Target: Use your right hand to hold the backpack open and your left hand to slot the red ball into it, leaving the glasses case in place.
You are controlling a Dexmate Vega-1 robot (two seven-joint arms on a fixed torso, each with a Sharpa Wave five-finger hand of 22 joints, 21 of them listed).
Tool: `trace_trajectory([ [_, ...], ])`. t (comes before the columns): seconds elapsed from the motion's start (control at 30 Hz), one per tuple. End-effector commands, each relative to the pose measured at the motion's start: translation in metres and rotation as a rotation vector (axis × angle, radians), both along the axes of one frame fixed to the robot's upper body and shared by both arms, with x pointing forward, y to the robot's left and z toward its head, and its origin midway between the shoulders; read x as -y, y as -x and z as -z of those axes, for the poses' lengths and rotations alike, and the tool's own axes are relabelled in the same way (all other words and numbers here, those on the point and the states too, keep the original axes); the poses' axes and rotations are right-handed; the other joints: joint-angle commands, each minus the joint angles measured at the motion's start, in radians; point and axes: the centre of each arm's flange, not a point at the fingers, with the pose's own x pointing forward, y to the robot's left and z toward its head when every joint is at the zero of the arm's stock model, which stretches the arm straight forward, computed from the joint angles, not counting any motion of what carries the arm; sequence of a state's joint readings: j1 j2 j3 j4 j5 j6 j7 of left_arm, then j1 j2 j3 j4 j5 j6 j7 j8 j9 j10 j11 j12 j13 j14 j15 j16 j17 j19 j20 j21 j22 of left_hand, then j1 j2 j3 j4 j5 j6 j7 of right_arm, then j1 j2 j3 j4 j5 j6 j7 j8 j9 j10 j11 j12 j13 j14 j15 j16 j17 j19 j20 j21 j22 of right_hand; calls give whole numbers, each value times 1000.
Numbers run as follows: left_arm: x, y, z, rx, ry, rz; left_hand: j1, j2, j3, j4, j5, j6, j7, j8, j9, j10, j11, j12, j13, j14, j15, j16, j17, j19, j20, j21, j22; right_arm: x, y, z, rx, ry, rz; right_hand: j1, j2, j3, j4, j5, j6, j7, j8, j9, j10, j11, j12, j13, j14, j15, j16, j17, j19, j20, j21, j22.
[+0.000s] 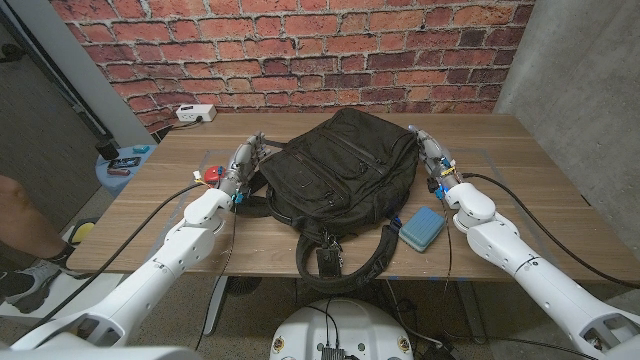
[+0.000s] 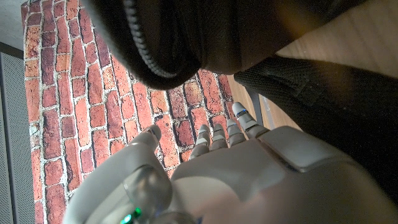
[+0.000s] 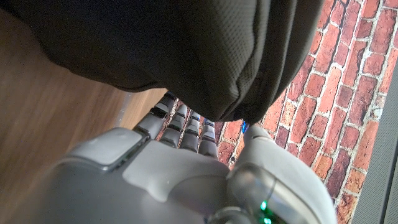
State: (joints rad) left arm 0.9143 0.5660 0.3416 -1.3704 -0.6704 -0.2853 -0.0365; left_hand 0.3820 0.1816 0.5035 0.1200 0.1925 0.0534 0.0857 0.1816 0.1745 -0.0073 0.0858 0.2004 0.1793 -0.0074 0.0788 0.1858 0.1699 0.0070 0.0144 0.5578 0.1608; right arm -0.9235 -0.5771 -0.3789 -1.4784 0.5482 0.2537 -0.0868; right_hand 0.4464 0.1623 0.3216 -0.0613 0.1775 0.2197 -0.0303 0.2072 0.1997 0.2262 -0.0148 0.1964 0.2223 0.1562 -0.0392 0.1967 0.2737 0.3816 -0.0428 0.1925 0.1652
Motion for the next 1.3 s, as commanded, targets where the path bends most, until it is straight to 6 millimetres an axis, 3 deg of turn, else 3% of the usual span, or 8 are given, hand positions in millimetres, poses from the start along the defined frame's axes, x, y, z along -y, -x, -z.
trace_trajectory([
  [0.03, -2, 2, -2, 14, -5, -4, 1, -8, 10, -2, 3, 0, 6, 2, 3, -4, 8, 0, 4, 2, 10, 1, 5, 5, 5, -6, 5, -6, 16, -13, 24, 113, 50, 15, -4, 0, -11, 7, 0, 5, -2, 3, -2, 0, 2, 3, 1, -30, 7, -1, 7, -45, 3, 6],
  [0.63, -4, 4, 0, 11, -27, -2, 2, -10, 17, -9, 1, -1, 5, 1, 3, -1, 8, 0, 4, 4, 11, 0, 4, 9, 6, -17, 5, 2, 38, -24, 57, 177, 101, 19, -7, 1, -19, 7, 0, 7, -3, 2, -2, 3, 2, -1, 4, -26, 9, -6, 9, -42, 3, 6],
  [0.9, -18, 12, 6, -2, -33, -19, 2, -10, 20, -12, 1, 0, 6, 1, 3, -1, 9, 0, 4, 3, 10, 0, 4, 11, 7, -21, 5, 6, 54, -32, 79, 226, 150, 20, -7, 0, -22, 7, 0, 8, -3, 2, -1, 3, 3, -2, 4, -26, 10, -8, 10, -41, 3, 6],
  [1.3, -40, 26, 8, 4, -30, -65, 2, -10, 23, -15, 0, -1, 5, 1, 3, 1, 8, 0, 4, 4, 11, 0, 4, 13, 7, -27, 5, 0, 71, -27, 94, 297, 222, 20, -7, 0, -25, 7, 4, 8, -2, 2, 0, 3, 3, -4, 5, -27, 11, -11, 10, -41, 3, 6],
])
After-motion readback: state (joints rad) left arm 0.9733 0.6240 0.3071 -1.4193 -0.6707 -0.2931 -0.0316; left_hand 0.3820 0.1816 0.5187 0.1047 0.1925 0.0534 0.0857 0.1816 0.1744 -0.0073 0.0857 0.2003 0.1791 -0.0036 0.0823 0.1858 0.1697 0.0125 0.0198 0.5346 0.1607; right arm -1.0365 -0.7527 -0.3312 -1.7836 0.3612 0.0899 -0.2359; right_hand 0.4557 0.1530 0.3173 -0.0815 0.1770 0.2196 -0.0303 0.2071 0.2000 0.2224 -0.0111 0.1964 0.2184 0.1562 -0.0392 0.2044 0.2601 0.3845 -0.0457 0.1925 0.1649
